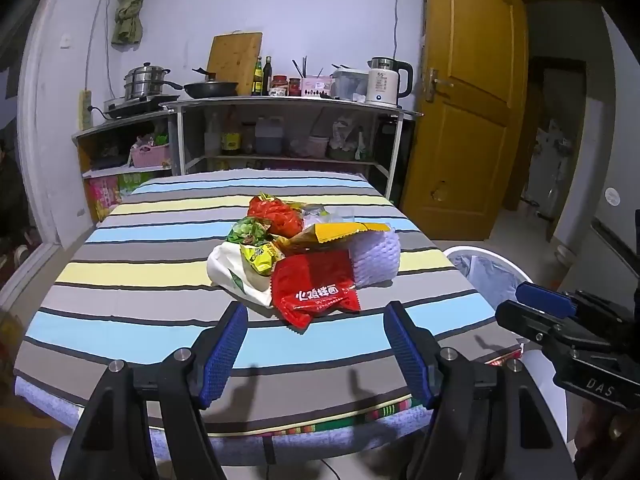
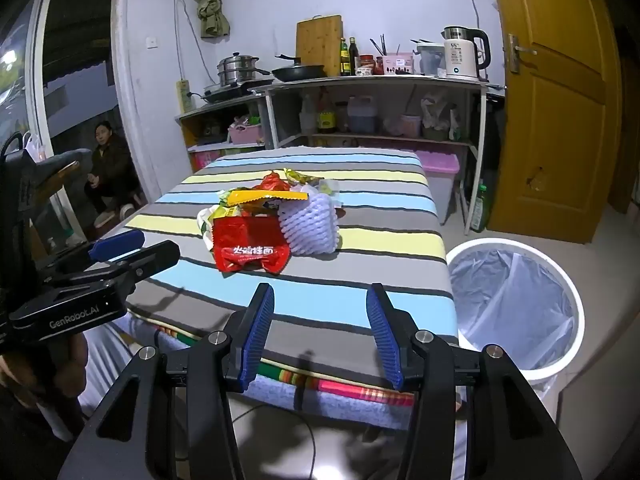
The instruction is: Collect trash
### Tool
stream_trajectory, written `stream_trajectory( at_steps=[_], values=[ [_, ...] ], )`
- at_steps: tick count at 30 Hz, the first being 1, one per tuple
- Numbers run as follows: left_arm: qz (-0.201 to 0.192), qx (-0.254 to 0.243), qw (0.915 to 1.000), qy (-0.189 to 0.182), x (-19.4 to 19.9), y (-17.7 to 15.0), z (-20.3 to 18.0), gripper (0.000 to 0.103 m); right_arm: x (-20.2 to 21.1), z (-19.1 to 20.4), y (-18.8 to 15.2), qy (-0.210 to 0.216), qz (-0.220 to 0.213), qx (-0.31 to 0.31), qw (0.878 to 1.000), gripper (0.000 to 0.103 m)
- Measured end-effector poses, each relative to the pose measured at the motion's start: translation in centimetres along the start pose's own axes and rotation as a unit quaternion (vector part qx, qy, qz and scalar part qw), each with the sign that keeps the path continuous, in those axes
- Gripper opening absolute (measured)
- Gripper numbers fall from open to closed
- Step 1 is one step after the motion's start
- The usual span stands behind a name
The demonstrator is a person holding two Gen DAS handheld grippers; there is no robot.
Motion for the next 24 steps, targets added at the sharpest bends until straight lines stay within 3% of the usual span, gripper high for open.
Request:
stream_trajectory(
  at_steps=[24],
  values=[
    [-0.011, 0.017, 0.9997, -0.015, 0.7, 0.2, 0.7, 0.070, 0.0, 0.3, 0.2, 0.001, 0.003, 0.002, 1.000, 0.049]
  ],
)
Point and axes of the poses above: each gripper's, at about its wrist camera, not at the fingertips, and x roughly against the way its jaws point, z to its left, y to its top, the point moved 10 cm from there along -x, roughly the way its jaws point, and after that the axes turned 8 degrees about -z, right-handed, at the moved point
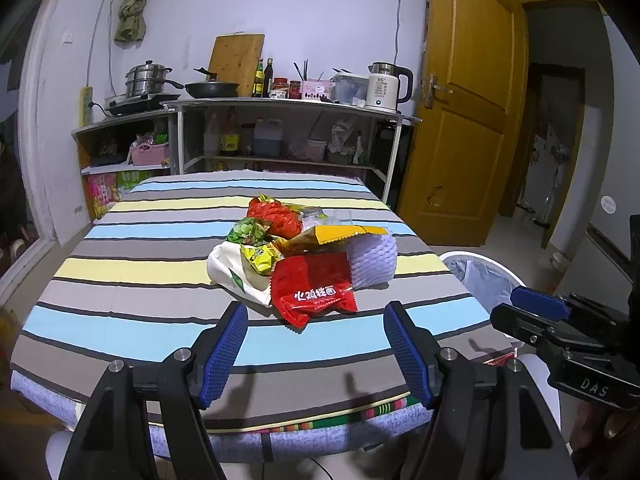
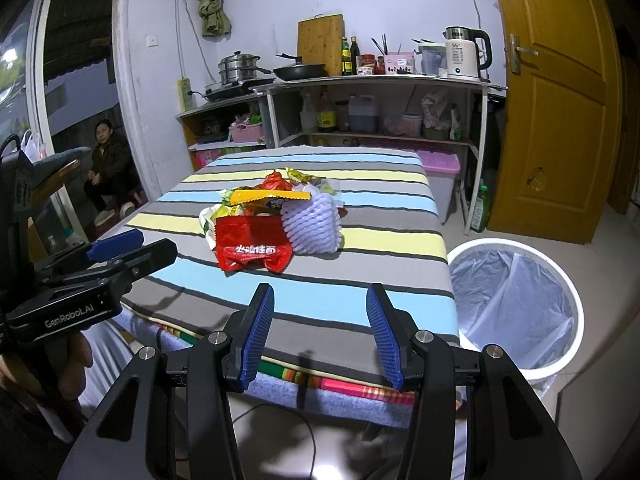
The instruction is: Collect trash
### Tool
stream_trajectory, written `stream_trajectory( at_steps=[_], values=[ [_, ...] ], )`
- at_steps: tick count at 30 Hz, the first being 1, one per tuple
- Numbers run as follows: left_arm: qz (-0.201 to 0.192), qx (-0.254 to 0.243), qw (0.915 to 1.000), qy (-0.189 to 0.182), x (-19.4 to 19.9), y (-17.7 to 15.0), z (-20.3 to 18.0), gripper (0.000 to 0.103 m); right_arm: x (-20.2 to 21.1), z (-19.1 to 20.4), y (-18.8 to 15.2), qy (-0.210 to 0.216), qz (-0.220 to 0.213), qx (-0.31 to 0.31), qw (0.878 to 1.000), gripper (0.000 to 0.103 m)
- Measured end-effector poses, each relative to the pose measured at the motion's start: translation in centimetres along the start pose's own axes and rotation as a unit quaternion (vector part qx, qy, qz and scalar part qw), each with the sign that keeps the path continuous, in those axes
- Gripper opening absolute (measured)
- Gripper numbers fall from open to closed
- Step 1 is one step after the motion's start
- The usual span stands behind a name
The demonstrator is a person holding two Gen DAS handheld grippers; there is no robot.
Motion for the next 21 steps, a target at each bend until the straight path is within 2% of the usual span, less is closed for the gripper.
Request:
stream_trajectory(
  at_steps=[21],
  values=[
    [-0.004, 0.006, 1.0000, 0.003, 0.11, 0.08, 0.05, 0.070, -0.07, 0.00, -0.20, 0.000, 0.002, 0.000, 1.000, 0.049]
  ],
)
Point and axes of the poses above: each gripper's, at about its wrist camera, not at the fingertips, and x roughly against the way its jaws point, z to its left, y to its top, the point moved 10 cm from there along -x, roughly the way its jaws point, and after that the axes turned 8 degrees about -z, right-handed, at the moved point
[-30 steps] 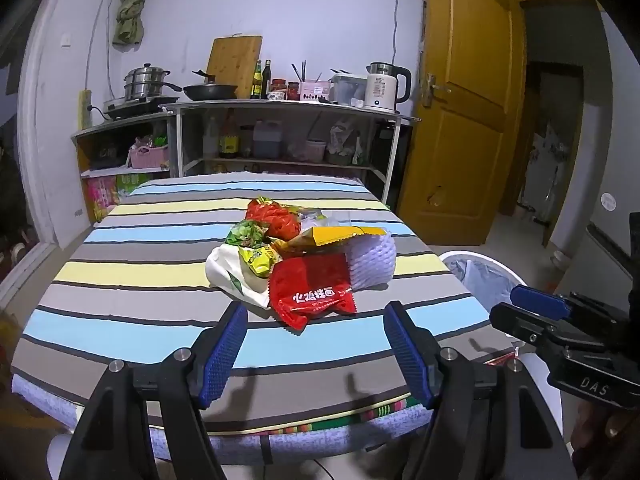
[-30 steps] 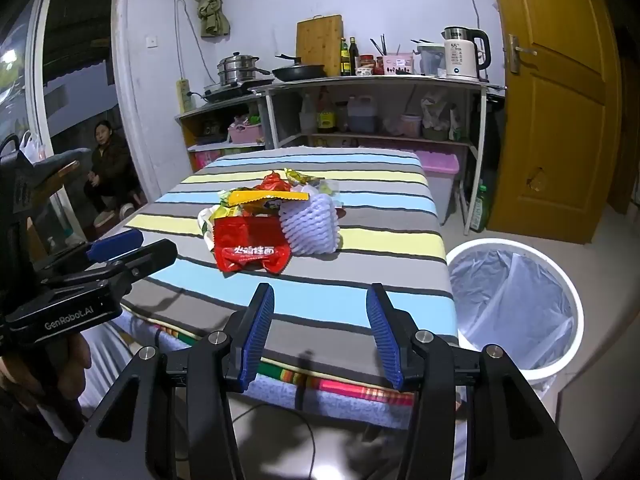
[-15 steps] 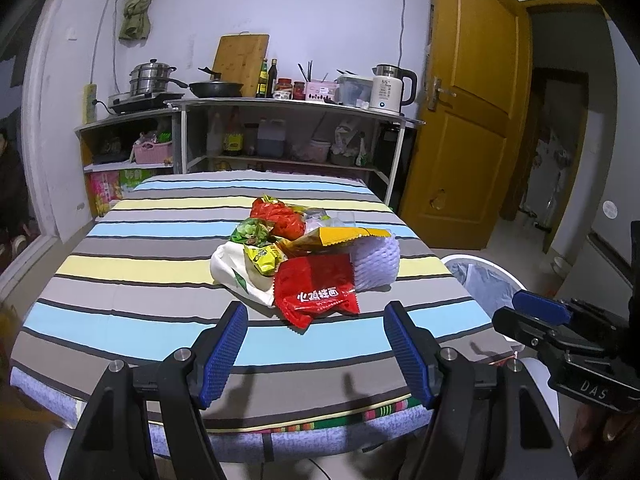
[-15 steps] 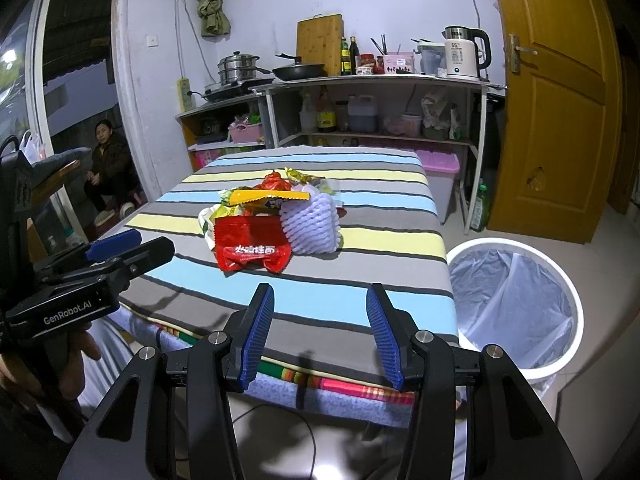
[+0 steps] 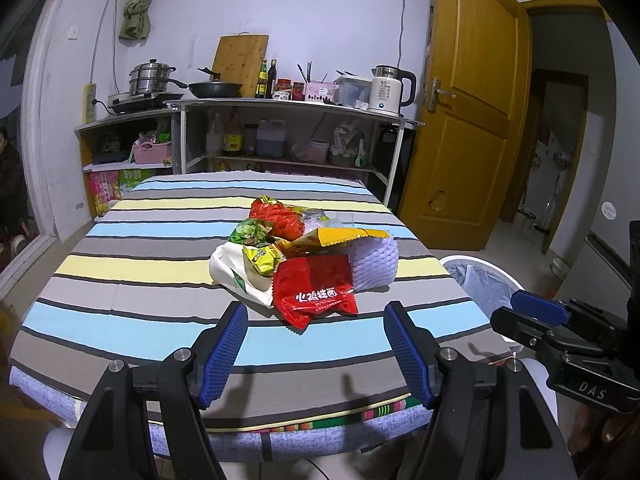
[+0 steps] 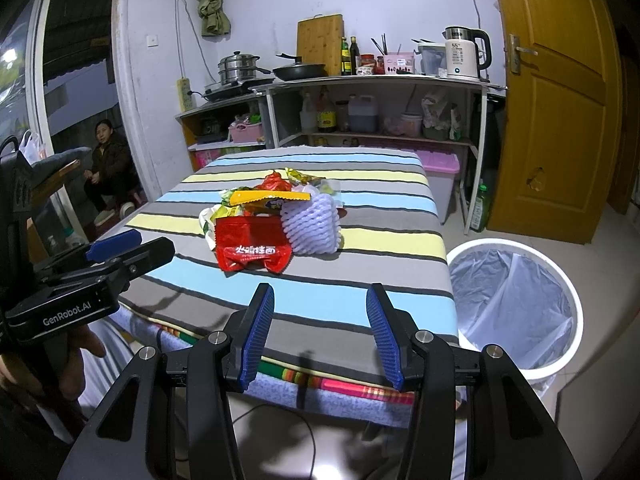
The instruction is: Collect trash
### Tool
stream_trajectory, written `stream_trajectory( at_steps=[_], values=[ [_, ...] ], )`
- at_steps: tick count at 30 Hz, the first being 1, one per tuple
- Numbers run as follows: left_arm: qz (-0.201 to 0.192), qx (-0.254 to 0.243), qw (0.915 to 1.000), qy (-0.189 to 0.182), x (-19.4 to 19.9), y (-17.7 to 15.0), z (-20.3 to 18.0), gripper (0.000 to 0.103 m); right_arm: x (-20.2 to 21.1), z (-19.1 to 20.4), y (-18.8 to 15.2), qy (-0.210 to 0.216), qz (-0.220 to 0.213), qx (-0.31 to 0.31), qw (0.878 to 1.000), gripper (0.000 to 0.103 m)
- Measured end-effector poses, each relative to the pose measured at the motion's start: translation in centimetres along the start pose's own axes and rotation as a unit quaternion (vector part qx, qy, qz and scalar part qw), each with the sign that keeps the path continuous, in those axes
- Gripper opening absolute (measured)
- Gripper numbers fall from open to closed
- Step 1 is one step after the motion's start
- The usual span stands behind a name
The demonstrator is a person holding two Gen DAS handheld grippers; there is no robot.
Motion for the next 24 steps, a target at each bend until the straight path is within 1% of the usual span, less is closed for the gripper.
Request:
stream_trajectory(
  at_steps=[20, 24],
  values=[
    [0.001, -0.006, 0.9999, -0.012, -0.05, -0.19, -0.53, 0.070, -0.04, 0.25, -0.20, 0.001, 0.000, 0.003, 1.000, 0.049],
    [-0.002, -0.008, 0.9999, -0.007, 0.04, -0.10, -0.43, 0.070, 0.01, 0.29, -0.19, 0.001, 0.000, 0.002, 1.000, 0.049]
  ],
)
Point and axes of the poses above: each gripper's, at about its wrist camera, not at the fingertips, and x roughly against the way its jaws point, z to its left, y to its top, the point moved 10 cm from there along -x, roughly the way its jaws point, and after that the axes turned 8 degrees about -z, right-handed, at the moved point
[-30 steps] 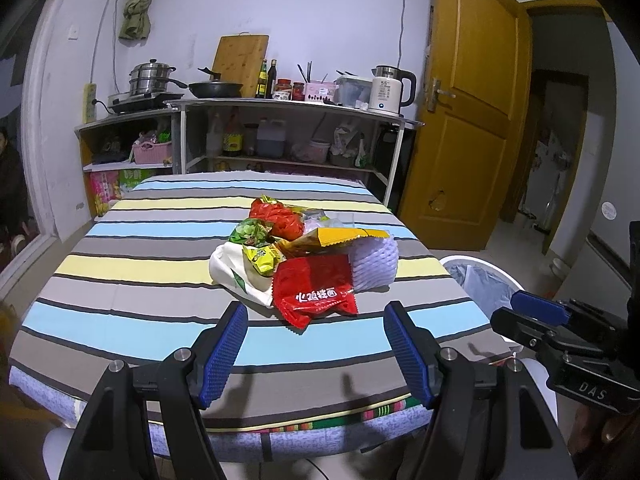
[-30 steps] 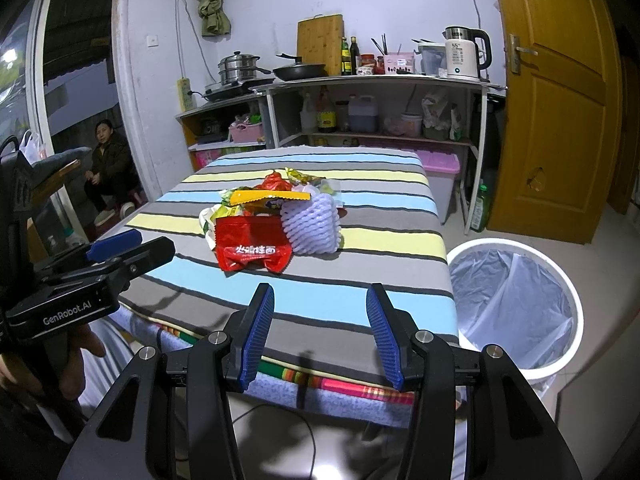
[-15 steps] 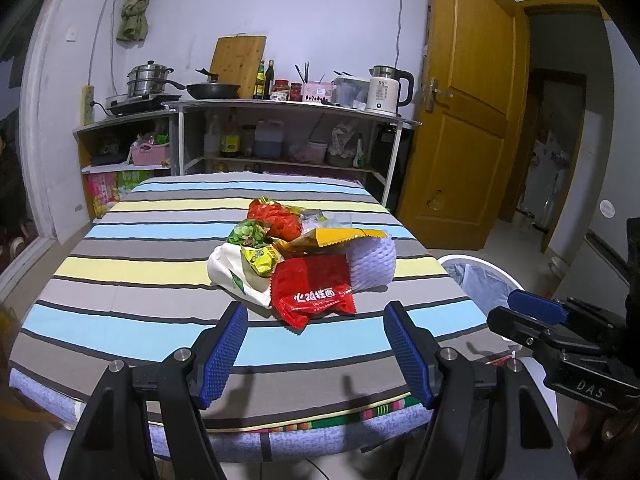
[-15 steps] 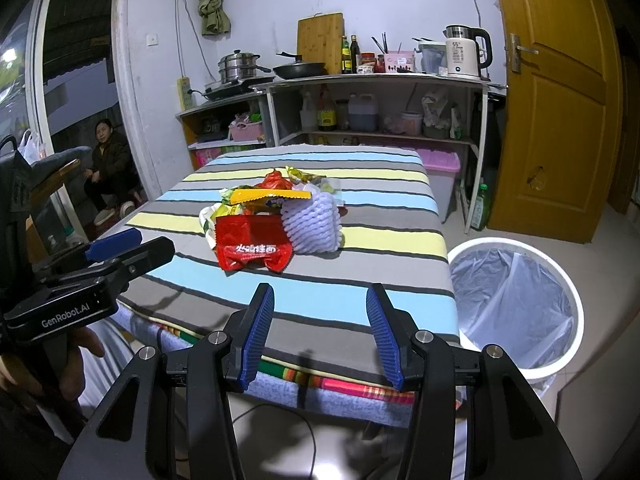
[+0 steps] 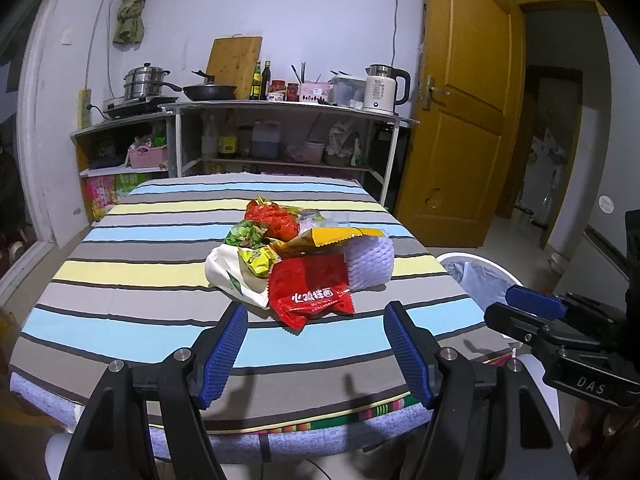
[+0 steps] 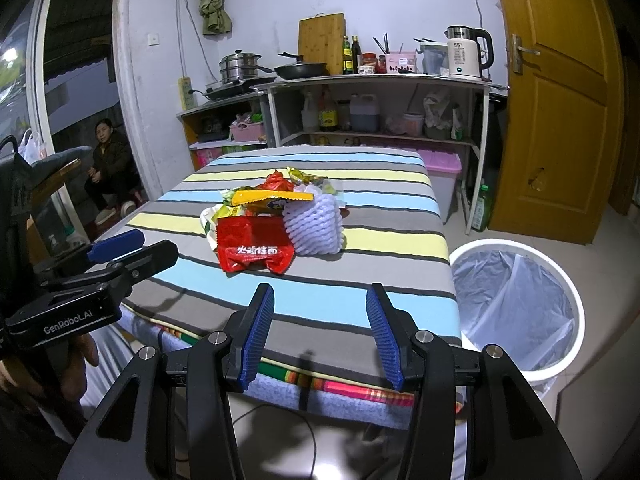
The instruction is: Collect trash
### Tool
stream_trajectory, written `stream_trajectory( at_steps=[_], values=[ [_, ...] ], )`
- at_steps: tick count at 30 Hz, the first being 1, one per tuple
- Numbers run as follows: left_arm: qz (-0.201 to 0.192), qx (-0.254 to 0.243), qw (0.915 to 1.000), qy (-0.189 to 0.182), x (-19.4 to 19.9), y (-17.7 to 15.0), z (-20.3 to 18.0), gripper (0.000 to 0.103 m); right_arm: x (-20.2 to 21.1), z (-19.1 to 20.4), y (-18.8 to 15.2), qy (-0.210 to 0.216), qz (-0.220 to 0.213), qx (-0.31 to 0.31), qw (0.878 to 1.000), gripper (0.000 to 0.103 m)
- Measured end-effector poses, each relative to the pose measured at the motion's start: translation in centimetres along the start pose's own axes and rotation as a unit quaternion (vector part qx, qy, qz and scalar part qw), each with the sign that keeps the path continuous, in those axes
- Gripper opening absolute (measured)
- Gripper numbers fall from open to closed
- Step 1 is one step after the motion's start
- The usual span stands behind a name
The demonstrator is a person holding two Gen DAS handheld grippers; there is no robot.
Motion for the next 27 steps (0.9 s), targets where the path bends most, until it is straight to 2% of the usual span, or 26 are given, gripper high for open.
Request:
stream_trajectory(
  at_steps=[27],
  values=[
    [0.005, -0.006, 0.9999, 0.008, -0.07, -0.22, 0.13, 0.070, -0.12, -0.09, 0.05, -0.001, 0.002, 0.000, 1.000, 0.049]
  ],
)
Point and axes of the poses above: each gripper's, at about its wrist camera, not at the fingertips, and x roughly against the way its jaws point, z to its left, y to its top, the point moved 10 cm from there along -x, roughly the way its jaws point, and after that the axes turned 8 degrees about -z, right-handed, at the moved point
